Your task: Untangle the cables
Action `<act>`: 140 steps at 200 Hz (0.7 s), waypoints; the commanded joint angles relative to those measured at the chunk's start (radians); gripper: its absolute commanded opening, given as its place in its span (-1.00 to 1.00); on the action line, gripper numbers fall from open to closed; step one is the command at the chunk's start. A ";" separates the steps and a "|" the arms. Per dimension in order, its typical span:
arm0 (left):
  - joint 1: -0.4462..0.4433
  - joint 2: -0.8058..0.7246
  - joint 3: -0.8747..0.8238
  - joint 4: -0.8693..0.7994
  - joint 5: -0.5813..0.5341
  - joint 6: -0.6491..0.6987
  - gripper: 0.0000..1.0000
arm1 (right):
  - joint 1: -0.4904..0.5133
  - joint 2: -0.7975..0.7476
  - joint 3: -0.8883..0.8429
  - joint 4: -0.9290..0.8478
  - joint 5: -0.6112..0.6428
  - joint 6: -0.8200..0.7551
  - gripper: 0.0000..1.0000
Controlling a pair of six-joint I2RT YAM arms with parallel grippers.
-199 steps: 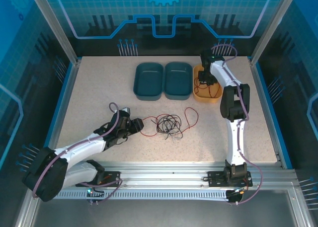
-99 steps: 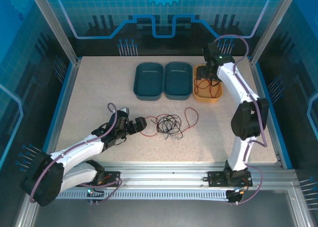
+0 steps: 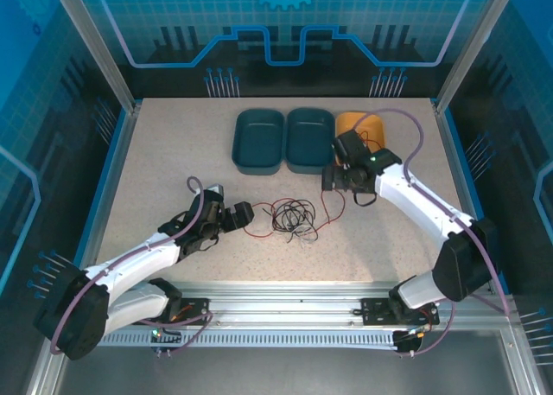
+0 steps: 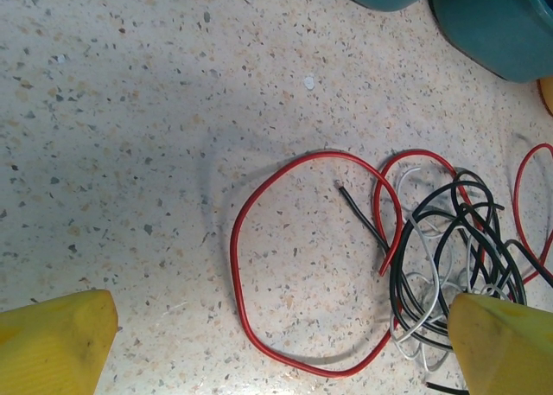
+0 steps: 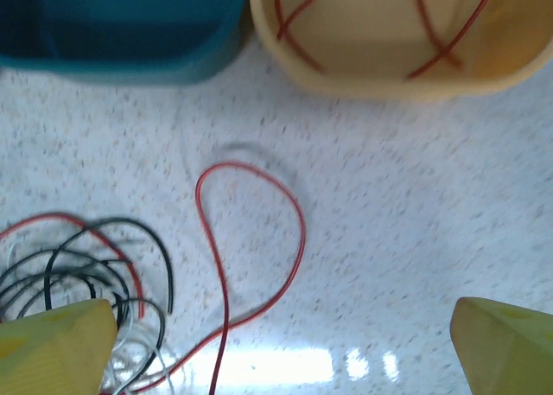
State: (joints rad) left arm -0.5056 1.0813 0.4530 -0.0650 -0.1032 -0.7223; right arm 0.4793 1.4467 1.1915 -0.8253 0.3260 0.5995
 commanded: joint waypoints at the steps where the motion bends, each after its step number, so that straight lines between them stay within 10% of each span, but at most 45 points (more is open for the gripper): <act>1: 0.004 -0.001 0.033 -0.023 -0.029 0.037 0.98 | 0.000 -0.059 -0.109 0.063 -0.039 0.103 0.99; 47: 0.003 0.020 0.034 -0.014 -0.031 0.041 0.99 | -0.017 -0.042 -0.230 0.141 -0.079 0.126 0.99; 140: 0.004 0.043 0.026 -0.001 -0.018 0.019 0.98 | -0.097 0.227 -0.143 0.221 -0.189 0.029 0.32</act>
State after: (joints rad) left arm -0.5056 1.1267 0.4576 -0.0700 -0.1162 -0.7052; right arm 0.4133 1.6363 1.0111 -0.6170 0.1658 0.6445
